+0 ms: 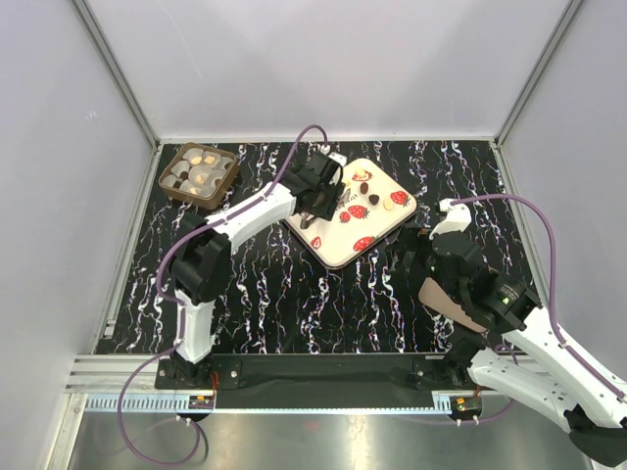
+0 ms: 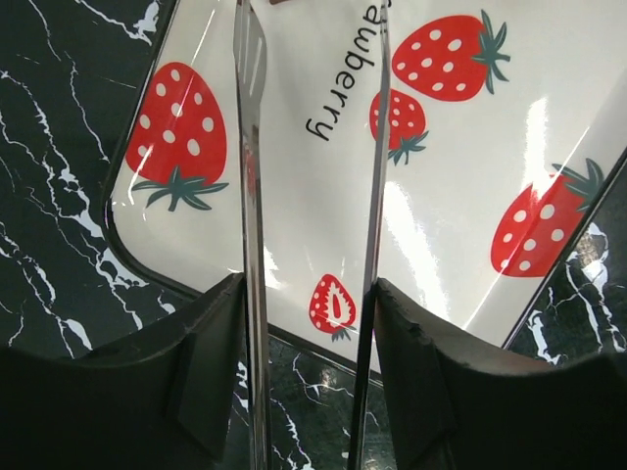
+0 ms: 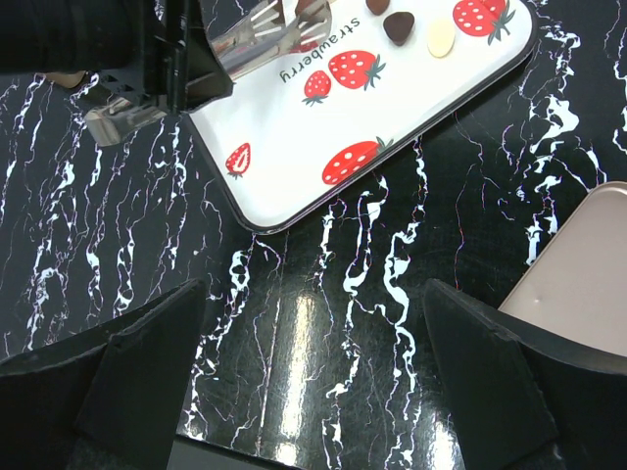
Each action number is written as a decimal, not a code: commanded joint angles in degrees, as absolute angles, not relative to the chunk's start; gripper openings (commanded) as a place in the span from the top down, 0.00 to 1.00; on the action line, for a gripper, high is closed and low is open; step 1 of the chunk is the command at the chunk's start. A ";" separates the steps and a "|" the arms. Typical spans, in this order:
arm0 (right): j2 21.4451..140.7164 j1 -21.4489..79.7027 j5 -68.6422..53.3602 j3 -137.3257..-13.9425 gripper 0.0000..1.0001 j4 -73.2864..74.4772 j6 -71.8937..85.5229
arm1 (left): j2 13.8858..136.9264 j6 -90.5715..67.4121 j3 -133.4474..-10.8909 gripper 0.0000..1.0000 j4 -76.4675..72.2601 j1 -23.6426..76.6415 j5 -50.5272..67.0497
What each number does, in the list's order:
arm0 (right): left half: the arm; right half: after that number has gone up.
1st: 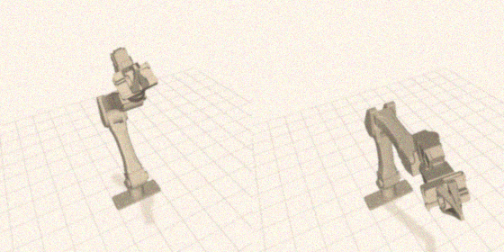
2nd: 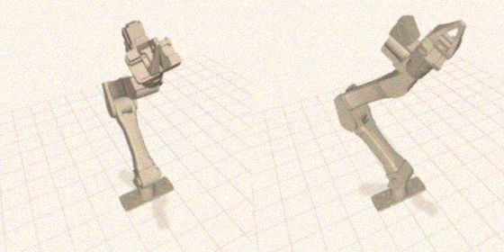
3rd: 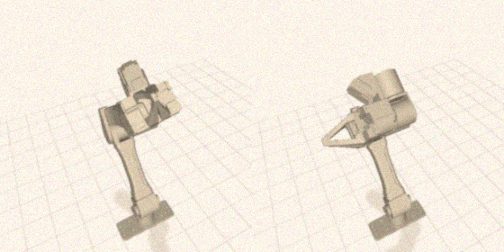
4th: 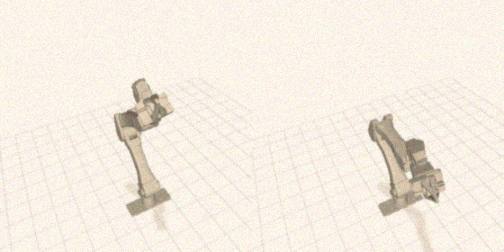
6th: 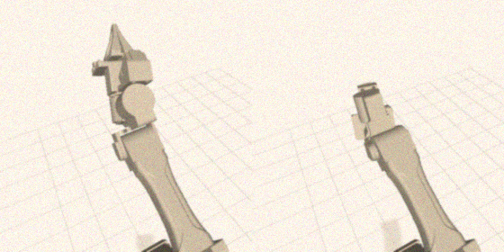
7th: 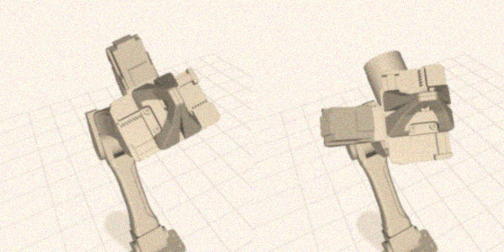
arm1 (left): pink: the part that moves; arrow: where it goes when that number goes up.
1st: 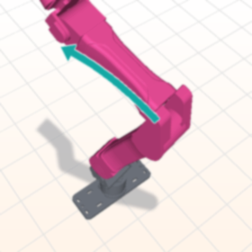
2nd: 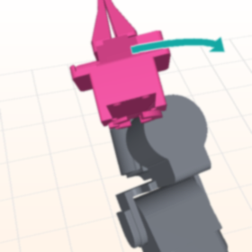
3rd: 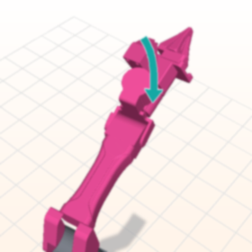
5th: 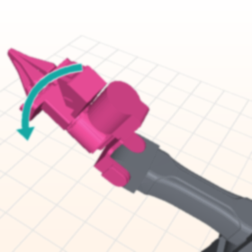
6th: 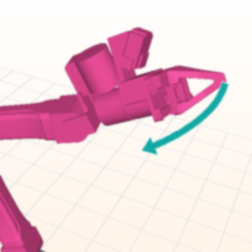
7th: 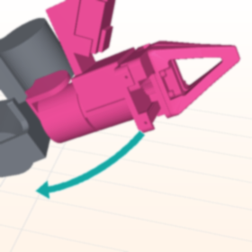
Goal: Pack the chocolate
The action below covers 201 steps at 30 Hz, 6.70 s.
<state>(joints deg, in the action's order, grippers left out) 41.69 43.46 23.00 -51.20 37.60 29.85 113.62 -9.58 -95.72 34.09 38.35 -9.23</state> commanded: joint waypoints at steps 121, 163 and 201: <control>41.66 43.51 23.55 -51.59 0.00 34.98 30.15 | 96.42 -8.26 -85.69 0.62 44.12 4.83 -17.14; 42.63 43.59 23.38 -51.24 0.00 33.84 29.97 | 95.01 -8.52 -93.16 0.54 50.27 4.92 -16.71; 41.92 43.51 22.15 -54.14 0.00 43.42 37.62 | 71.37 -22.85 -57.14 0.50 30.33 21.09 -10.11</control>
